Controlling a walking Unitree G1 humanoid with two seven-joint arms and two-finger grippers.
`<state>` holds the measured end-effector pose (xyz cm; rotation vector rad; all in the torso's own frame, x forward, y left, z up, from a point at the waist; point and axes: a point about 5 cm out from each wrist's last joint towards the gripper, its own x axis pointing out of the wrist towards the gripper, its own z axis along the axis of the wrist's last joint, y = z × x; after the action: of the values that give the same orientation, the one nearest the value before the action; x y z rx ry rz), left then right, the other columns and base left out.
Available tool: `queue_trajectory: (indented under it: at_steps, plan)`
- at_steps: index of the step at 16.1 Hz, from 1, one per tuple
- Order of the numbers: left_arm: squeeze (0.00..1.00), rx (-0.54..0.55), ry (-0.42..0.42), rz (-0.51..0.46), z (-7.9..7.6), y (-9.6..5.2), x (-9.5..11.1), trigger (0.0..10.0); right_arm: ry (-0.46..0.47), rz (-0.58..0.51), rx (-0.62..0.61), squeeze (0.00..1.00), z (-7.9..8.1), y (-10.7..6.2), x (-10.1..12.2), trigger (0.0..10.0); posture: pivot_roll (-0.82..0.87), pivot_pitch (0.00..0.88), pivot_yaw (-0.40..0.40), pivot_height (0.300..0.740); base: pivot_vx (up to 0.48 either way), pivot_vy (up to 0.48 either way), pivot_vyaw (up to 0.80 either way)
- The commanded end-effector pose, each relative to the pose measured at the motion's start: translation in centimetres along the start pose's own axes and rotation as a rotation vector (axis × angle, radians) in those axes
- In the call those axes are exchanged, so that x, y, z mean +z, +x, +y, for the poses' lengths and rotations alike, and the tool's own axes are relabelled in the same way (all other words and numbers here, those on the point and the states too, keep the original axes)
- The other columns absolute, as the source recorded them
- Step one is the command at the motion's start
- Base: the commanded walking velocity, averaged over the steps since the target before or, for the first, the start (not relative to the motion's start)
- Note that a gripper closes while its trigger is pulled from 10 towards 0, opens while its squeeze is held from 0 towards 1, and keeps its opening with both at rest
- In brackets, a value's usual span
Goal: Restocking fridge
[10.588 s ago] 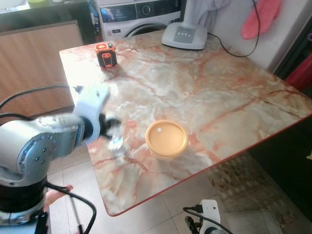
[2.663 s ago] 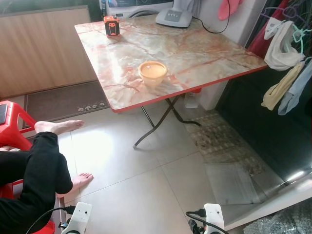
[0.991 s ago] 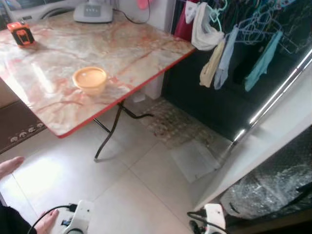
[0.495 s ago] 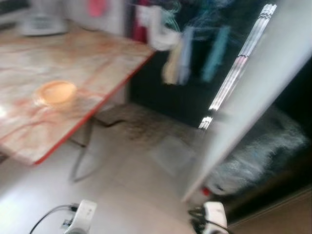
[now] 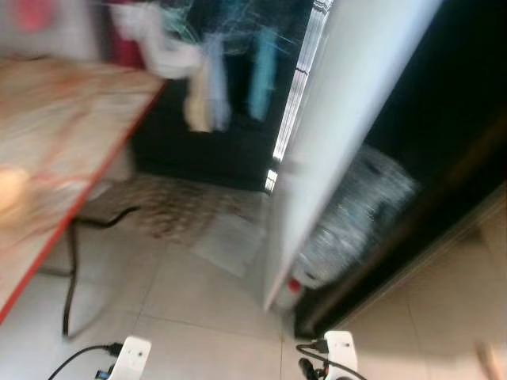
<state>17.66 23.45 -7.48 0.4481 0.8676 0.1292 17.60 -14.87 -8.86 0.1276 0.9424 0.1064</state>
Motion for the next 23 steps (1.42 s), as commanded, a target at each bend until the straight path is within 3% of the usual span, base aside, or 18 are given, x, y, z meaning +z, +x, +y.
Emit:
queue_trajectory:
  at_steps: [1,13,15,19,23]
  plan:
    - [0.0,-0.025,-0.004,0.011,-0.6,-0.1,0.0,10.0,-0.001,0.016,-0.03,0.0,-1.1,-0.3,-0.3,10.0,0.02,0.107,-0.067,0.74,0.0,0.0,-0.79]
    - [0.0,-0.044,-0.033,-0.007,-0.5,0.0,0.4,10.0,0.006,0.014,-0.03,0.0,-0.7,-0.2,-0.3,10.0,0.01,0.1,-0.037,0.74,0.0,0.0,-0.79]
    - [0.0,-0.048,-0.091,0.01,0.1,0.2,0.3,10.0,0.037,-0.006,-0.047,0.0,0.0,0.0,-0.2,10.0,-0.03,0.066,0.016,0.74,0.0,0.0,-0.78]
    - [0.0,-0.029,-0.191,0.023,1.3,0.6,0.9,10.0,0.015,-0.017,-0.043,0.0,1.1,0.3,0.4,10.0,-0.06,0.031,0.052,0.74,0.0,0.0,-0.78]
    - [0.0,-0.021,-0.236,0.007,1.9,0.9,1.9,10.0,0.043,-0.042,-0.069,0.0,1.8,0.6,1.3,10.0,-0.08,0.0,0.085,0.74,0.0,0.0,0.0]
